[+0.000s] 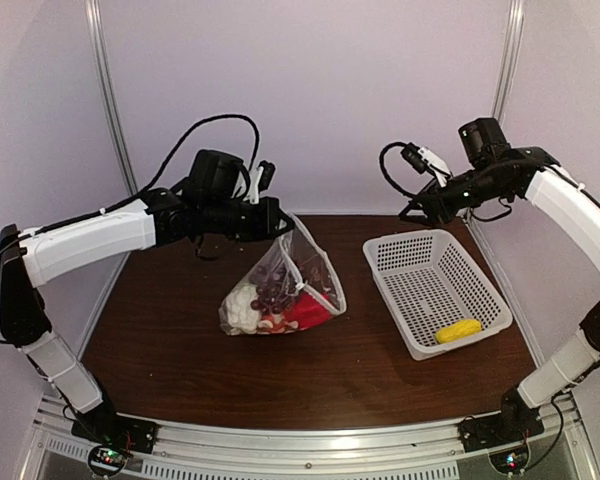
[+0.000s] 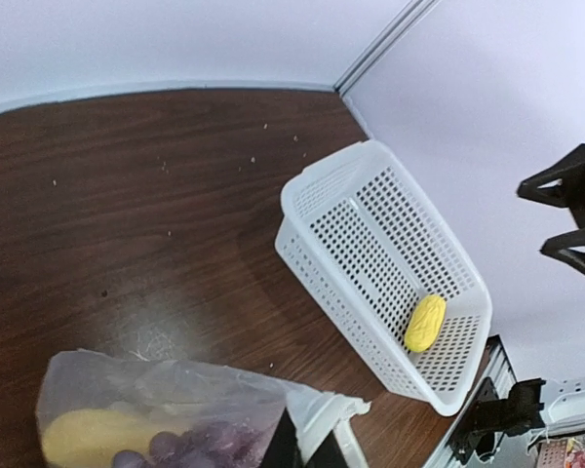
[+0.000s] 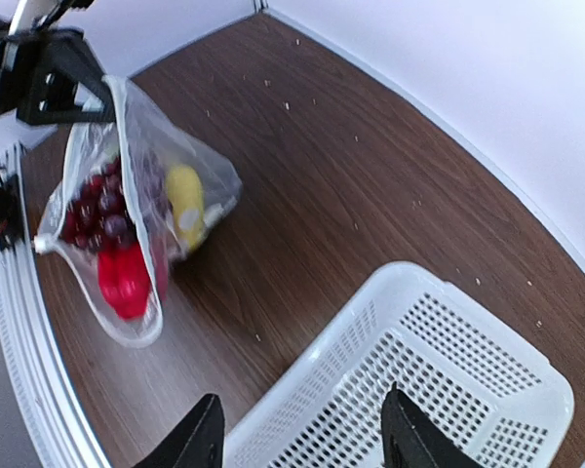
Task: Place the food in the zip-top bag and seal the zipper
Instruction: Adjust the zipper food storage bag at the center of the board, then pick up the fake fruit from the bin.
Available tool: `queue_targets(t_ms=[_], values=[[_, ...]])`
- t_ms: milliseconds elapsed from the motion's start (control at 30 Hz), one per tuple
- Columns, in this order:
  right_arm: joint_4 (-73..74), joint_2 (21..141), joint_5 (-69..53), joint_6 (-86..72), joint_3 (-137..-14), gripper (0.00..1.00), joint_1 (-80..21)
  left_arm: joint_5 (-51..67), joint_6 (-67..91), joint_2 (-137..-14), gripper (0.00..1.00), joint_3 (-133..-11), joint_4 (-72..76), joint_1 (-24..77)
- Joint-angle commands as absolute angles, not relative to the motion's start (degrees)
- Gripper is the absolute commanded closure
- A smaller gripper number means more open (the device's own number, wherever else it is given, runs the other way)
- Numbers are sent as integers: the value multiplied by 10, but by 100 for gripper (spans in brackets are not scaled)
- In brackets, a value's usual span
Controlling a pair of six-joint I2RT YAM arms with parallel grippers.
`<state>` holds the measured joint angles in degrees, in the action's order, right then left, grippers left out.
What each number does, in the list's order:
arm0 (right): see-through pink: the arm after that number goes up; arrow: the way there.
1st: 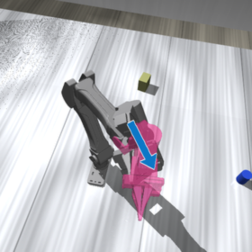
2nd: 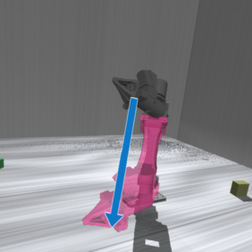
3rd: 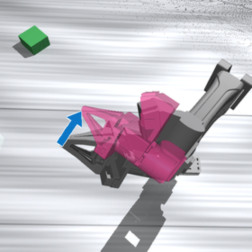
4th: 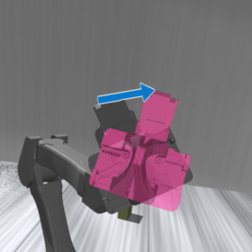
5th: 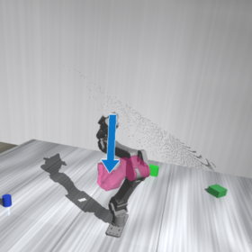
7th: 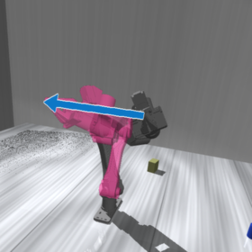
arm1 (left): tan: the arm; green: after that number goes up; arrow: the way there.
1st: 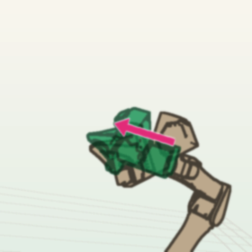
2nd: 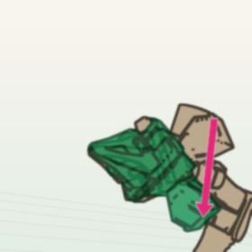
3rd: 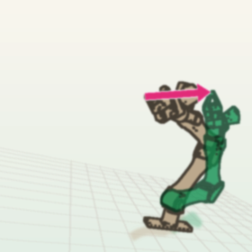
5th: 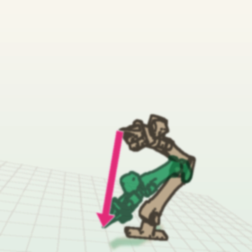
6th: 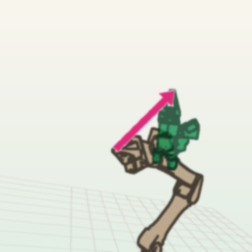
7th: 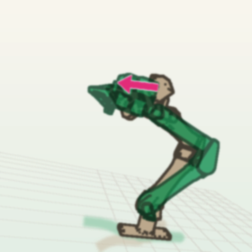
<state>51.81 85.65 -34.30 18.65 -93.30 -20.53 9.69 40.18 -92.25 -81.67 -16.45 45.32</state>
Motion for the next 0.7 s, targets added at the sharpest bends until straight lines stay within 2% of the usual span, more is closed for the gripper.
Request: queue_targets(t_ms=[0,200,367,667], values=[[660,831,-289,387,-848,45,-166,120,390,-957,100,-811,-156,456],[729,824,-153,630,-730,46,-106,117,378,-947,100,-805,-166,456],[711,820,-93,701,-663,41,-102,111,380,-926,100,-784,-168,456],[647,863,-54,760,-618,32,-104,98,386,-892,100,-751,-165,456]])
